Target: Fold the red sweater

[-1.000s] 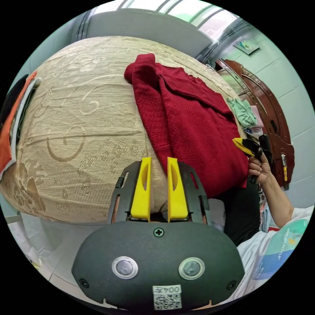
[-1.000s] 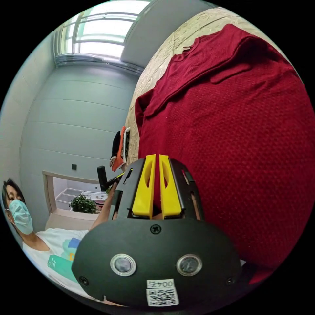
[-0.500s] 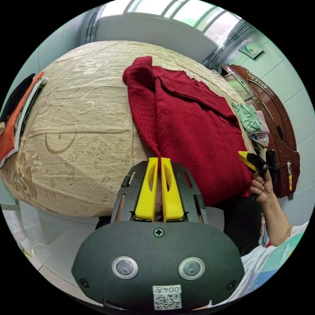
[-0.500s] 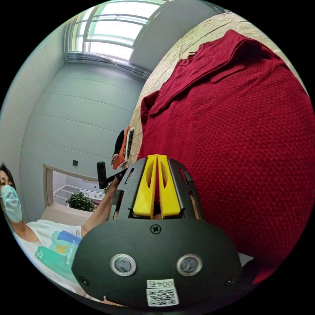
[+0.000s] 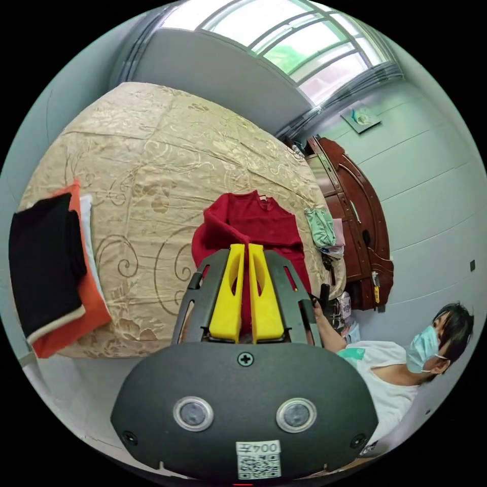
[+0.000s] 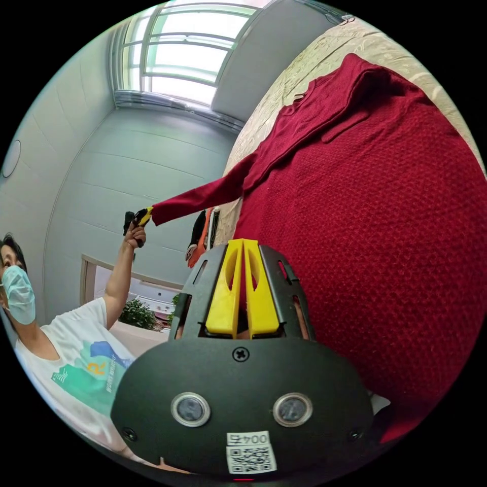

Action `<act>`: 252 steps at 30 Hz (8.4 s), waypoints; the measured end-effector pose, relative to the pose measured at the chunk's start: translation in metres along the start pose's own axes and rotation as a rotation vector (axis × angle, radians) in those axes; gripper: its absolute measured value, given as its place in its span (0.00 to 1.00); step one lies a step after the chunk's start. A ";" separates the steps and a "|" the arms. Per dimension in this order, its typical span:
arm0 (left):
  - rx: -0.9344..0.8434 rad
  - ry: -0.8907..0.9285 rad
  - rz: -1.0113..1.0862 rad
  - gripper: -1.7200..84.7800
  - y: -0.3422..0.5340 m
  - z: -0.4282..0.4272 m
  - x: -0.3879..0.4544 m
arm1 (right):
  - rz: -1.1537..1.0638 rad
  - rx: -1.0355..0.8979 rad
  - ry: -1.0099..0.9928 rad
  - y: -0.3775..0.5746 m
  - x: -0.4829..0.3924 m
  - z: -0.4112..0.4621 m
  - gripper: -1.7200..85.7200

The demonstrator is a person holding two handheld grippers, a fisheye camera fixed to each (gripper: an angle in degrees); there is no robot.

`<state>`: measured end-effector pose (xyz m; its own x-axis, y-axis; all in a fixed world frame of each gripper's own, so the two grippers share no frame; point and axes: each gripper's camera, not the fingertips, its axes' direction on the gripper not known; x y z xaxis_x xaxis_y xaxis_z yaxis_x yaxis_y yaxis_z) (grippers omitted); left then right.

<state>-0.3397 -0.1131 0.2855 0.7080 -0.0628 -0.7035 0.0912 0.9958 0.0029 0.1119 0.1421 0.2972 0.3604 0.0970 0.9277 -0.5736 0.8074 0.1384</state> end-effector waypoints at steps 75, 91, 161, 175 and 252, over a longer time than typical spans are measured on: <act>0.103 0.216 -0.100 0.16 0.438 0.155 -0.088 | 0.172 -0.031 0.671 0.168 -0.033 -0.120 0.17; -0.117 -0.006 0.071 0.22 0.467 0.199 -0.061 | 0.379 -0.032 0.581 0.166 0.035 -0.115 0.18; 0.223 0.871 -0.079 0.05 0.500 -0.106 -0.068 | -0.058 0.106 -0.084 0.289 -0.046 -0.316 0.02; 0.326 0.818 -0.217 0.05 0.206 -0.047 -0.125 | 0.020 0.200 -0.052 0.024 -0.034 -0.261 0.02; 0.227 -0.265 -0.074 0.06 0.380 0.364 0.068 | 0.001 0.206 0.725 0.140 -0.079 -0.048 0.13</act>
<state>-0.0020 0.2373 0.4973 0.8480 -0.1785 -0.4990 0.2812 0.9497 0.1381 0.0388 0.2756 0.2271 0.7133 0.5136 0.4770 -0.6740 0.6892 0.2658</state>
